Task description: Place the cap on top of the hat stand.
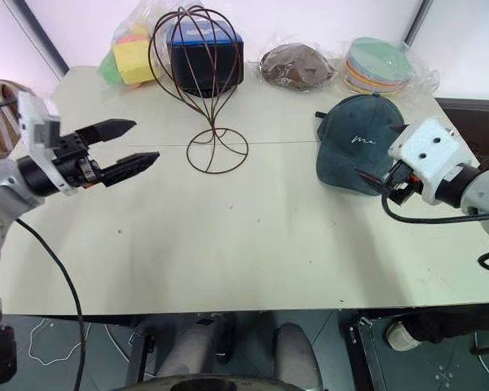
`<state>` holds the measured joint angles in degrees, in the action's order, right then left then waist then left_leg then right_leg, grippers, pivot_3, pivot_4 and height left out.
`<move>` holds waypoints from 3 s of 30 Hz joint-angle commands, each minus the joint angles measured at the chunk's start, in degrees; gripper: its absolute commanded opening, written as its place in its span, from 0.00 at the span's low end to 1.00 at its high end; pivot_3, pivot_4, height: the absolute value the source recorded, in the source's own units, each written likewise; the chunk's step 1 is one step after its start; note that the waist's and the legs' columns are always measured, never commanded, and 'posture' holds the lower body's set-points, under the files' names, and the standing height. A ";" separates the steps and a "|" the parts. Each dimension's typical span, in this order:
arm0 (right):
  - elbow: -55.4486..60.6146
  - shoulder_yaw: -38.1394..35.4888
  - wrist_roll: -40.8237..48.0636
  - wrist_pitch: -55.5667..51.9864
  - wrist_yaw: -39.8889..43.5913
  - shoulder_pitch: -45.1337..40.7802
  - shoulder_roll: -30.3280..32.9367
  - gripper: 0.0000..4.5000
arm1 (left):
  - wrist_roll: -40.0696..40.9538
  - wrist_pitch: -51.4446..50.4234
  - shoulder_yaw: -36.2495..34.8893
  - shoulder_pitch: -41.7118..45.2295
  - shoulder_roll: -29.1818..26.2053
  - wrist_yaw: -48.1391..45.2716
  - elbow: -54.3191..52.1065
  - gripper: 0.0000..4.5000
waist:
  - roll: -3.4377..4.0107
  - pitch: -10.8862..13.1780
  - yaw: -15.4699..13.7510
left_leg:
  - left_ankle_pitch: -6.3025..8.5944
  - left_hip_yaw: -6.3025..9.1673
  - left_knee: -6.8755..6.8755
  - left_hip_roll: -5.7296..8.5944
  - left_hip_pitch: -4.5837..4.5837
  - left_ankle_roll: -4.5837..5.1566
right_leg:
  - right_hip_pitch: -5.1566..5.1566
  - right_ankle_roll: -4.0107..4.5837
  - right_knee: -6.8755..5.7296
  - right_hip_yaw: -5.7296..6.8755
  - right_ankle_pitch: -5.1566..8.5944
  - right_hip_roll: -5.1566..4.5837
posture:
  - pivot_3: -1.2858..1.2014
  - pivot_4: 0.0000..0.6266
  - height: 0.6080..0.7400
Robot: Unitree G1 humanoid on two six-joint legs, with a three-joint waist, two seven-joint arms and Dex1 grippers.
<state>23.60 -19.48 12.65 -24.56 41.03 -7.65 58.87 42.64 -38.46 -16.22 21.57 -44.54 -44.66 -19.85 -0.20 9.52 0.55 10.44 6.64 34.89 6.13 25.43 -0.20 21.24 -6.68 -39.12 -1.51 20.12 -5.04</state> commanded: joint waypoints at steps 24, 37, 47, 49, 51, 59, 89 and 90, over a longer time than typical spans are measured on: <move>-9.09 5.00 -30.19 32.61 -18.19 16.74 -13.51 0.99 | -7.65 3.38 6.25 -5.85 5.81 6.34 -8.37 1.00 | -0.01 -0.03 0.03 | -0.03 0.03 0.08 0.00 -0.12 -0.05 | -0.19 0.00 -0.03 0.04 0.00 0.07 | 0.52 0.24 1.00; -21.99 11.34 -36.55 37.03 -25.30 9.28 -14.80 0.99 | -6.65 1.21 3.03 -9.67 4.89 10.47 -13.94 1.00 | -0.01 -0.04 0.01 | -0.11 0.03 0.09 0.00 -0.13 -0.18 | -0.21 0.00 -0.05 0.04 0.00 0.09 | 0.52 0.24 1.00; -29.67 13.85 -42.58 38.67 -33.69 5.17 -15.04 0.99 | -6.30 0.00 1.88 -11.43 4.46 11.84 -16.26 1.00 | 0.00 -0.05 0.08 | -0.16 0.02 0.09 -0.01 -0.15 -0.26 | -0.20 0.00 -0.07 0.02 0.00 0.12 | 0.52 0.24 1.00; -30.85 14.48 -43.37 38.84 -34.99 4.35 -14.87 0.99 | -6.30 -0.10 1.83 -11.54 4.38 11.97 -16.47 1.00 | 0.00 -0.05 0.10 | -0.17 0.02 0.09 -0.01 -0.15 -0.29 | -0.21 0.00 -0.08 0.02 0.00 0.12 | 0.52 0.24 1.00; -32.02 14.95 -44.08 38.49 -36.24 3.18 -14.96 0.99 | -6.29 -0.19 1.77 -11.65 4.28 12.06 -16.65 1.00 | 0.00 -0.05 0.08 | -0.18 0.02 0.10 0.00 -0.15 -0.29 | -0.22 0.00 -0.08 0.02 0.00 0.12 | 0.52 0.24 1.00; -37.23 16.95 -47.76 37.61 -40.22 -0.14 -13.50 0.99 | -6.16 -0.60 1.38 -11.99 3.61 12.28 -17.23 1.00 | 0.00 -0.05 0.09 | -0.19 0.02 0.11 0.00 -0.16 -0.30 | -0.23 0.00 -0.09 0.02 0.00 0.13 | 0.52 0.24 1.00; -40.27 20.90 -49.90 32.72 -44.72 -3.03 -14.33 0.01 | -6.78 -0.01 0.92 -11.42 2.71 12.32 -16.61 1.00 | -0.12 -0.13 0.30 | -0.19 0.02 0.12 -0.03 -0.21 -0.31 | -0.28 0.00 -0.11 0.01 0.00 0.18 | 0.52 0.24 1.00; -40.49 21.06 -49.81 32.66 -44.80 -3.27 -14.42 0.01 | -6.81 0.01 0.93 -11.36 2.70 12.33 -16.53 1.00 | -0.12 -0.14 0.31 | -0.19 0.02 0.12 -0.04 -0.24 -0.31 | -0.30 0.00 -0.11 0.00 0.00 0.20 | 0.52 0.24 1.00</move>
<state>-17.08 1.35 -37.32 7.88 -3.92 -10.78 44.60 35.68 -39.43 -13.31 9.40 -41.11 -32.40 -35.00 -0.32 9.38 0.86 10.25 6.66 35.01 6.09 25.17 -0.51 20.92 -6.68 -39.22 -1.51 20.12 -4.83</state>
